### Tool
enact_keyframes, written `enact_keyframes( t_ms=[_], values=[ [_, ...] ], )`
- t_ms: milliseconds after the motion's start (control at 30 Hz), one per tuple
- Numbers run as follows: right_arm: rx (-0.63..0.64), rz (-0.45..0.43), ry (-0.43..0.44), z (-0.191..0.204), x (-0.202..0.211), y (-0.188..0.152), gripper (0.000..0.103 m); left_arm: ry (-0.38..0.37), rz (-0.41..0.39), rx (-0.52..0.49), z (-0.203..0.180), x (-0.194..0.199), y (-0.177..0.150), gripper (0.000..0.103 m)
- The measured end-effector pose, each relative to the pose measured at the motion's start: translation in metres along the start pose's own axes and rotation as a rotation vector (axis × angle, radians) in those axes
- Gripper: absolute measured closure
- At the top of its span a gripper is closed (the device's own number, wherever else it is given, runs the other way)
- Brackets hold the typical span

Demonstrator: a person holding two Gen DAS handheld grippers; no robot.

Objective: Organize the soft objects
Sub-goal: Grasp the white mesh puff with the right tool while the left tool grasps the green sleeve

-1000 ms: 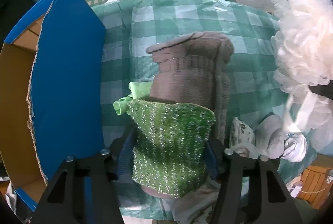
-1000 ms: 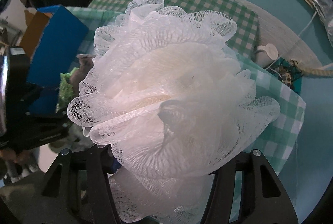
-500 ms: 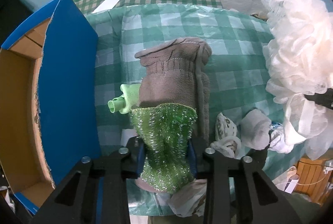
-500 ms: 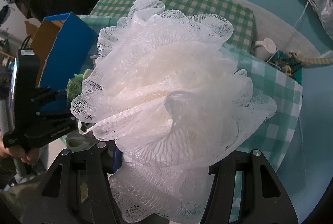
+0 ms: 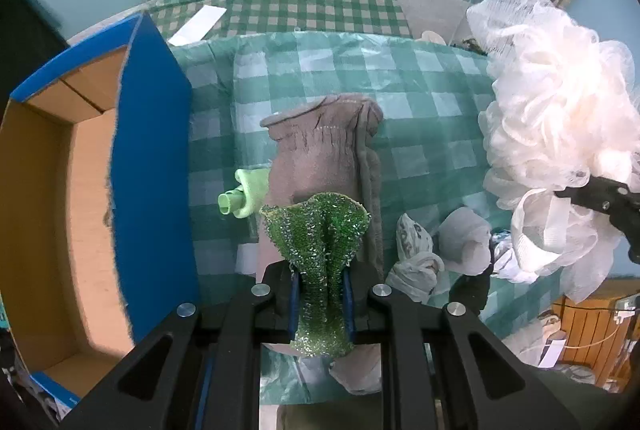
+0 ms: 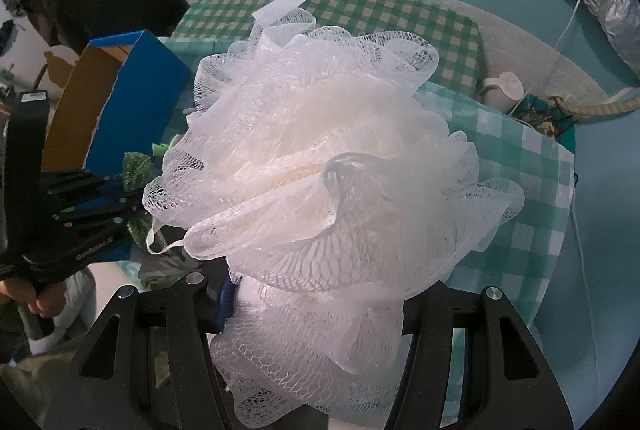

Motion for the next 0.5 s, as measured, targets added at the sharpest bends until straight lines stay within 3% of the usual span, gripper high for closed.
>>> enact_keyframes(
  t_ms=[500],
  values=[
    [-0.015,-0.034,0.000,0.007,0.014,0.001,0.045,0.006,-0.063,-0.008,0.004,0.037,0.008,0.086]
  ],
)
Point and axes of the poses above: each gripper's, at about its wrist camera, not at the fingertips, and x roughly against the way its jaws point, z to its left, y to its top, the point moved 7 cm from there along -x, roughly the way its jaws point, and after that the axes turned 8 degrees about -y, right-handed, at the moved point
